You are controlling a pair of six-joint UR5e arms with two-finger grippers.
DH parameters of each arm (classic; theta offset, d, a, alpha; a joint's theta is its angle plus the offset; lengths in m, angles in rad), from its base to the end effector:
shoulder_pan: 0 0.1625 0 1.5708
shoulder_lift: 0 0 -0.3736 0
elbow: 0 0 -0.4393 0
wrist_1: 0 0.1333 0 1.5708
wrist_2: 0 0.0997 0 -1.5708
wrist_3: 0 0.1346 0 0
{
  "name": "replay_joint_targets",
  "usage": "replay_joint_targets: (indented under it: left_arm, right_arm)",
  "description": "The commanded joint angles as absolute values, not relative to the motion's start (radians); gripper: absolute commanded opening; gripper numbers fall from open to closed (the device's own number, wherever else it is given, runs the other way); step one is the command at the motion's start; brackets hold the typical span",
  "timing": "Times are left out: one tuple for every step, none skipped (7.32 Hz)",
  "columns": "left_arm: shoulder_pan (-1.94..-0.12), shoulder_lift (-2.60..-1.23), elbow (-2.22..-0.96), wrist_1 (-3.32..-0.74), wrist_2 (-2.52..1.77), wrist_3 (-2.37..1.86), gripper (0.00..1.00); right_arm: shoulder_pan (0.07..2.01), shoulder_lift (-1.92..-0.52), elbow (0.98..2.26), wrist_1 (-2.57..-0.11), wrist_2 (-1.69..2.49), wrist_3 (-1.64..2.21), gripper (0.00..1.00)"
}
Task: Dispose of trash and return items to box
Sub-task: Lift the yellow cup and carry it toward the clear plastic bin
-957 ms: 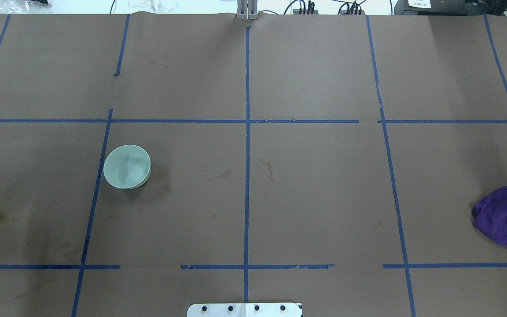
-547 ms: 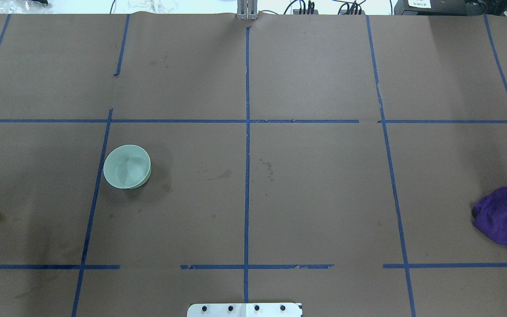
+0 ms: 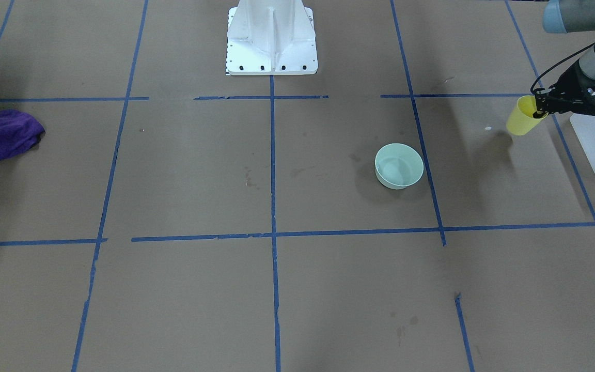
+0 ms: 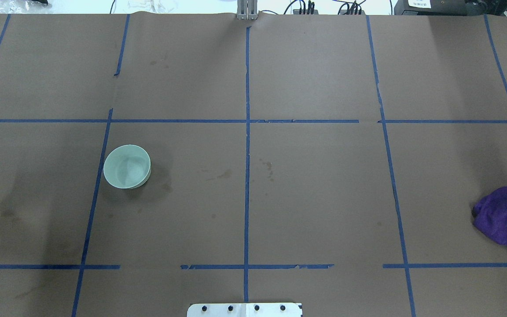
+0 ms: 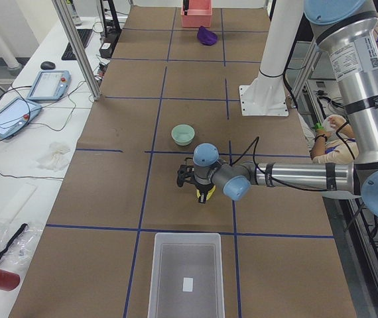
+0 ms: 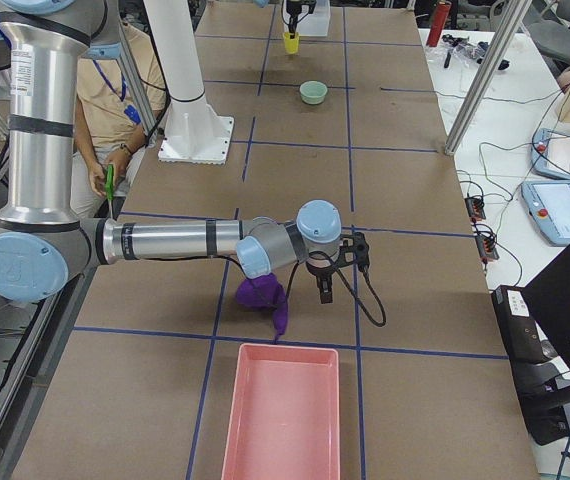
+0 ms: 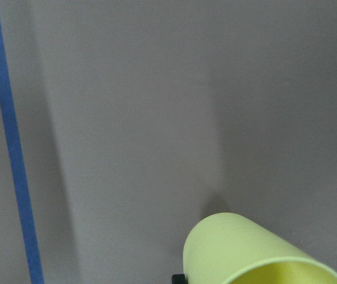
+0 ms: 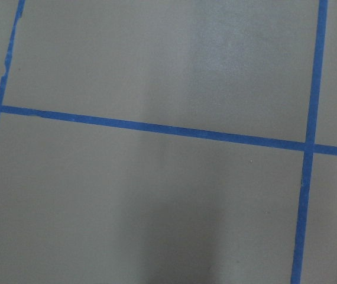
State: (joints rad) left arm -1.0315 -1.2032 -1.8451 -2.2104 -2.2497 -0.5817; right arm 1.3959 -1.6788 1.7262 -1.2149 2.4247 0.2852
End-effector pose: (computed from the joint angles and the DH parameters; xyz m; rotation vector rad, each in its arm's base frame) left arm 0.1855 -0.4050 0.5898 0.0928 0.8390 0.1455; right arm -0.0600 -0.5225 0.5553 0.1762 -0.9051 -0.0698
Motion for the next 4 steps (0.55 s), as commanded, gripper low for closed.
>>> replay_joint_targets:
  left_arm:
    - [-1.171,-1.163,-1.901,-2.195,-2.263,-0.371,0.0]
    - [-1.289,-1.181,-1.86,-2.11,-2.263,-0.169,0.0]
    - [-1.459,-1.257,-1.788,-1.959,-2.255,0.067,0.0]
    - [-1.577,-1.388,-1.675,-1.825,-2.252,0.25,0.0]
  right_arm:
    - [1.394,-1.678,1.727,-1.215,2.424,0.284,1.0]
    - [1.384,-1.678,1.727,-1.215,2.422,0.285,1.0]
    - [1.378,-1.678,1.727,-1.215,2.424,0.285,1.0]
    - [1.367,-1.677,1.727,-1.215,2.422,0.288,1.0]
